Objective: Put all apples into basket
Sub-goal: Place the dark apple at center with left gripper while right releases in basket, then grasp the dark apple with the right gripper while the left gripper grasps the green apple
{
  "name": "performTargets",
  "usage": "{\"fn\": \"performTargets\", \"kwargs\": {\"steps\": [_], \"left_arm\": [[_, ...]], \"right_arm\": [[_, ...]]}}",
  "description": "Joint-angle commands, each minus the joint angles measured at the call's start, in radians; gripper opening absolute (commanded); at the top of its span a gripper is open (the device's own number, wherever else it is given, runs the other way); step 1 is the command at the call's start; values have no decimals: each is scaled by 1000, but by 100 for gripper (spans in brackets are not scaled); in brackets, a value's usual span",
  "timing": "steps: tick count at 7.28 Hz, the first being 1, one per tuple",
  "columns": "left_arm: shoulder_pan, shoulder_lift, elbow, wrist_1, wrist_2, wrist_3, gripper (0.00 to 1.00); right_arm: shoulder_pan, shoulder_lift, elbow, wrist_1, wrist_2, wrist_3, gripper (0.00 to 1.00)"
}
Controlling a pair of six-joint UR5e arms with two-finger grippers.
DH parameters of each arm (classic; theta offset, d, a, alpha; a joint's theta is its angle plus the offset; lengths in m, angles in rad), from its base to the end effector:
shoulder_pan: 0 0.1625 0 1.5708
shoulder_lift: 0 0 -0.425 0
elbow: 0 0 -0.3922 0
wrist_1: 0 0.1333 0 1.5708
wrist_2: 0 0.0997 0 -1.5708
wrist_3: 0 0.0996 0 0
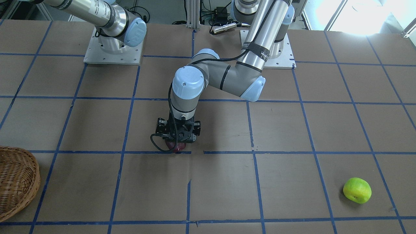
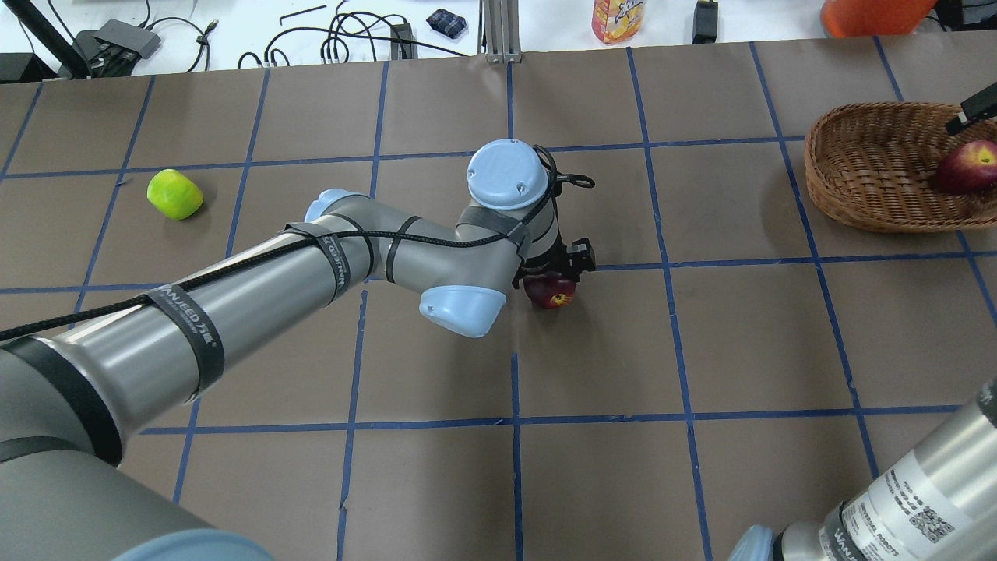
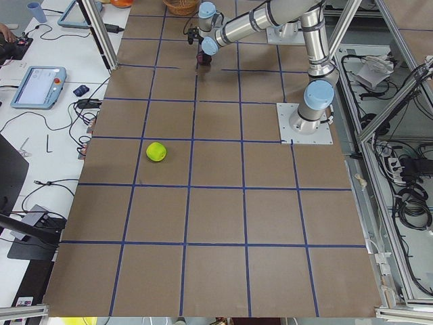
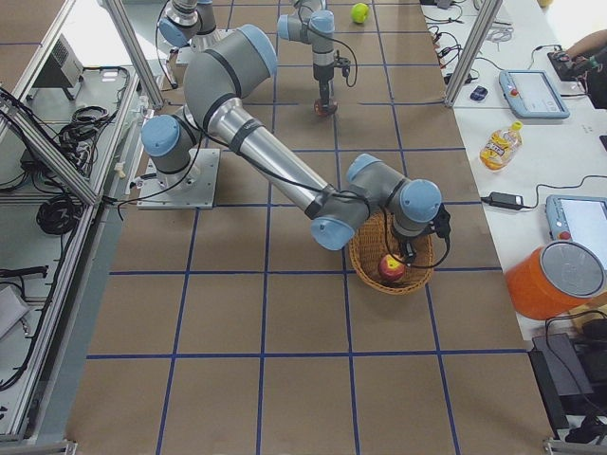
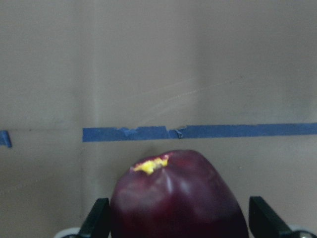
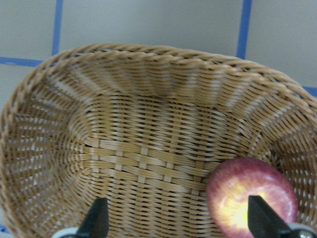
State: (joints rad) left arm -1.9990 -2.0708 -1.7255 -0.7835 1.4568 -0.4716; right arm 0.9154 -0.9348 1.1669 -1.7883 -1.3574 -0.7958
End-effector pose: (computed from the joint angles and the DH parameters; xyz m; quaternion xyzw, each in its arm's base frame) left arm -0.3918 -0.5101 0.2117 0.0178 -0.9960 0.0348 0.0799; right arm -0.3240 -0.6747 0.3154 -0.0690 0.9919 -0.0652 0.0845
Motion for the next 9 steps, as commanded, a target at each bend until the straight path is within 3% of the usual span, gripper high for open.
{"fn": "performTargets", "kwargs": {"steps": [1, 3, 5, 6, 7, 9], "left_arm": [[166, 61, 46, -150, -27, 101, 100], [383, 90, 35, -214, -20, 404, 100], [614, 57, 50, -217, -16, 780, 100], [678, 37, 76, -198, 34, 956, 100], [690, 9, 157, -212, 145, 1113, 100], [773, -50, 233, -233, 148, 1272, 100]], "right_arm": [[138, -126, 26, 117, -89, 117, 100], [274, -255, 83, 219, -78, 212, 100], [469, -301, 141, 242, -87, 533, 100], [584, -324, 164, 241, -89, 763, 100], [676, -325, 195, 221, -88, 946, 100], [804, -323, 310, 42, -88, 1145, 100]]}}
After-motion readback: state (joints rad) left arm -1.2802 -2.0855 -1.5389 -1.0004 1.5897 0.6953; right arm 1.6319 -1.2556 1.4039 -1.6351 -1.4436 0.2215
